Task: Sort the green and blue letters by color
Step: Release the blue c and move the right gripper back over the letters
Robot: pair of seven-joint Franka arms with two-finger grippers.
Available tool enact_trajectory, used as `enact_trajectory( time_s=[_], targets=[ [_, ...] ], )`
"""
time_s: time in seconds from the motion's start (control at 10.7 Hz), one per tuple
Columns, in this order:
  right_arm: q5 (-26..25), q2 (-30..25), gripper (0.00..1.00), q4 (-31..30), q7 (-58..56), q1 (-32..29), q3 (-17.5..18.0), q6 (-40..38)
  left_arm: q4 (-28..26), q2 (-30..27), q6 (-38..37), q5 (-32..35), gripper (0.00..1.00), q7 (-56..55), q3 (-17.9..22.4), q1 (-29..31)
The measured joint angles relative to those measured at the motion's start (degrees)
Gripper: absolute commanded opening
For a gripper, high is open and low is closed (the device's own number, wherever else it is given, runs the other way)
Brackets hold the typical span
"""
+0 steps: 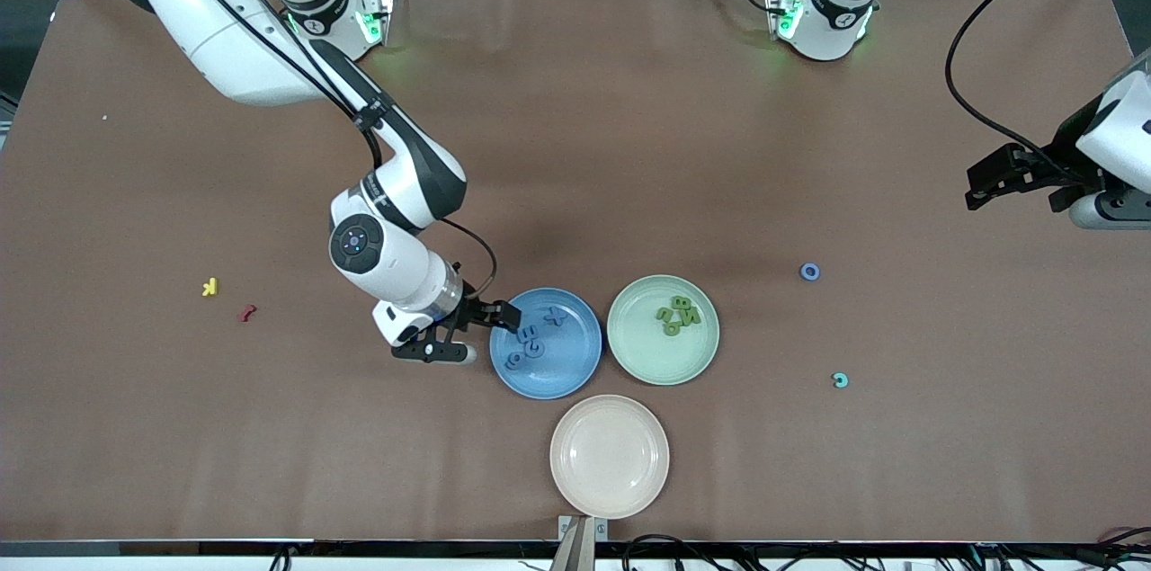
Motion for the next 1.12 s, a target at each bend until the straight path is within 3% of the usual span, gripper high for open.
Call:
enact_trajectory(
  time_s=[0.19,0.37,0.84,1.12],
  targets=[
    [-5.8,-3.4,1.00,-1.4,-1.4,-1.0,-0.4,-6.7,0.0,0.1,0.2,0.0,1.00,0.0,0.0,0.0],
    [-8.5,-8.7,1.00,-6.8,-3.7,-2.6,-0.9,-8.1,-0.1,0.2,0.5,0.0,1.00,0.0,0.0,0.0],
    [-8.7,-23.5,1.00,-21.7,-12.0,-5.1,-3.9,-8.6,-0.1,0.4,1.2,0.0,1.00,0.0,0.0,0.0],
    [-7.2,-32.4,1.00,-27.9,-19.7,-6.5,-4.8,-13.9,-0.1,0.4,1.4,0.0,1.00,0.0,0.1,0.1]
  ],
)
